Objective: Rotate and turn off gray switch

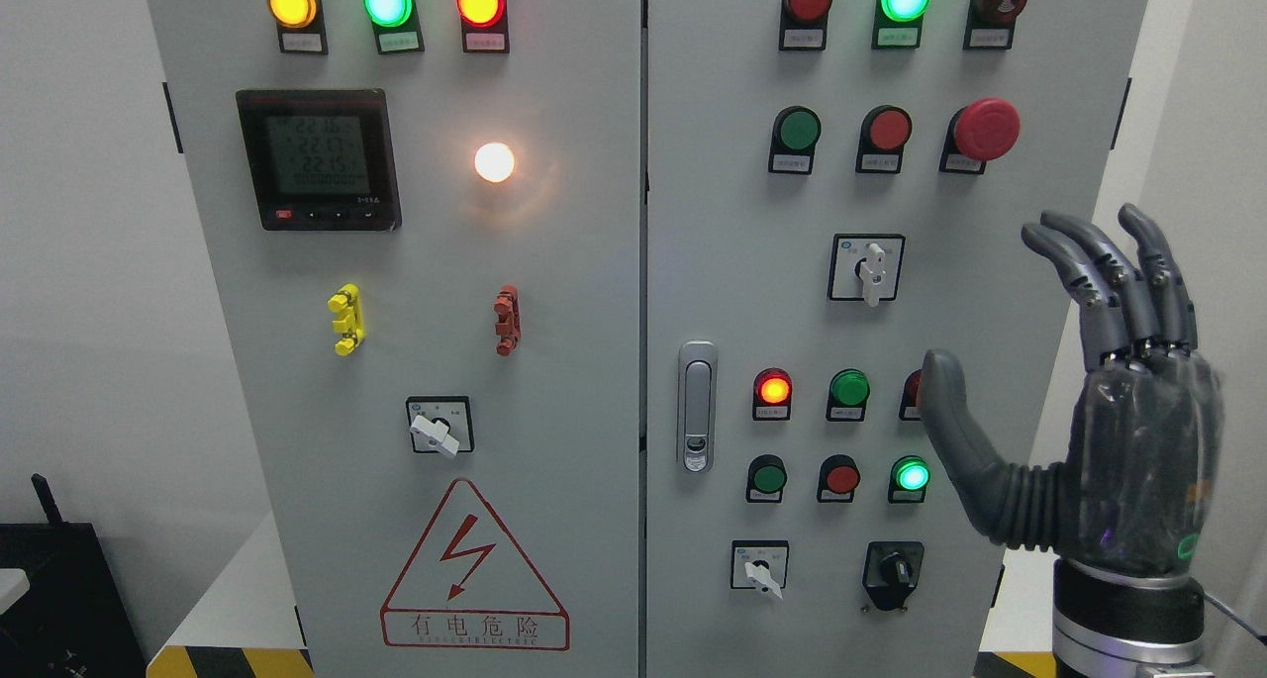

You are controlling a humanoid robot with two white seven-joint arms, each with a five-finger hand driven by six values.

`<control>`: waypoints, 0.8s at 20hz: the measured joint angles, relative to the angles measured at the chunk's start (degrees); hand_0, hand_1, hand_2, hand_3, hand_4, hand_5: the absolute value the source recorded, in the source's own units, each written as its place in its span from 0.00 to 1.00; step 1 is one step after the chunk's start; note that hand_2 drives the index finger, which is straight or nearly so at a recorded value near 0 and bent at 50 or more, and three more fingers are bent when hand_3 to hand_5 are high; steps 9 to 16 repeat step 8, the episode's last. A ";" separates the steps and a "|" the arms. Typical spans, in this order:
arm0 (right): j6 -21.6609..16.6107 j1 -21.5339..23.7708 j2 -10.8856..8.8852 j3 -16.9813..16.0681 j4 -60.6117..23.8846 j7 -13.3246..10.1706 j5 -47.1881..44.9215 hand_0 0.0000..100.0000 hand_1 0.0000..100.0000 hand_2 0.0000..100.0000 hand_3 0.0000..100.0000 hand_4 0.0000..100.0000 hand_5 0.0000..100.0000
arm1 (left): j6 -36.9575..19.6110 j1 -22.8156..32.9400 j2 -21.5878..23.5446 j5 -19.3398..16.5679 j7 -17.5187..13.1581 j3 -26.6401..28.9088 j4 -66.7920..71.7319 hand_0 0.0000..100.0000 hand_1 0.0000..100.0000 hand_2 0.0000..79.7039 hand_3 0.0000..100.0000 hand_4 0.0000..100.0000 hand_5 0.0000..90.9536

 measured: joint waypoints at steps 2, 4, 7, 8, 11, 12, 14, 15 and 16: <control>-0.10 0.24 0.05 0.00 -0.09 -0.05 0.00 0.39 0.34 0.16 0.24 0.13 0.06 | 0.00 0.00 0.00 0.00 -0.05 0.00 0.00 0.12 0.39 0.00 0.00 0.00 0.00; -0.12 0.42 0.08 0.00 -0.15 -0.22 0.00 0.39 0.34 0.16 0.24 0.12 0.06 | 0.00 0.00 0.00 0.00 -0.08 0.00 0.00 0.12 0.39 0.00 0.00 0.00 0.00; -0.13 0.58 0.11 -0.01 -0.24 -0.15 0.00 0.38 0.35 0.14 0.21 0.11 0.06 | 0.00 0.00 0.00 0.00 -0.10 0.00 0.00 0.12 0.39 0.00 0.00 0.00 0.00; -0.13 0.62 0.12 -0.01 -0.27 -0.02 0.00 0.38 0.35 0.13 0.21 0.11 0.06 | 0.00 0.00 0.00 0.00 -0.11 0.00 0.00 0.12 0.39 0.00 0.00 0.00 0.00; -0.13 0.62 0.12 -0.01 -0.27 -0.02 0.00 0.38 0.35 0.13 0.21 0.11 0.06 | 0.00 0.00 0.00 0.00 -0.11 0.00 0.00 0.12 0.39 0.00 0.00 0.00 0.00; -0.13 0.62 0.12 -0.01 -0.27 -0.02 0.00 0.38 0.35 0.13 0.21 0.11 0.06 | 0.00 0.00 0.00 0.00 -0.11 0.00 0.00 0.12 0.39 0.00 0.00 0.00 0.00; -0.13 0.62 0.12 -0.01 -0.27 -0.02 0.00 0.38 0.35 0.13 0.21 0.11 0.06 | 0.00 0.00 0.00 0.00 -0.11 0.00 0.00 0.12 0.39 0.00 0.00 0.00 0.00; -0.13 0.62 0.12 -0.01 -0.27 -0.02 0.00 0.38 0.35 0.13 0.21 0.11 0.06 | 0.00 0.00 0.00 0.00 -0.11 0.00 0.00 0.12 0.39 0.00 0.00 0.00 0.00; -0.13 0.62 0.12 -0.01 -0.27 -0.02 0.00 0.38 0.35 0.13 0.21 0.11 0.06 | 0.00 0.00 0.00 0.00 -0.11 0.00 0.00 0.12 0.39 0.00 0.00 0.00 0.00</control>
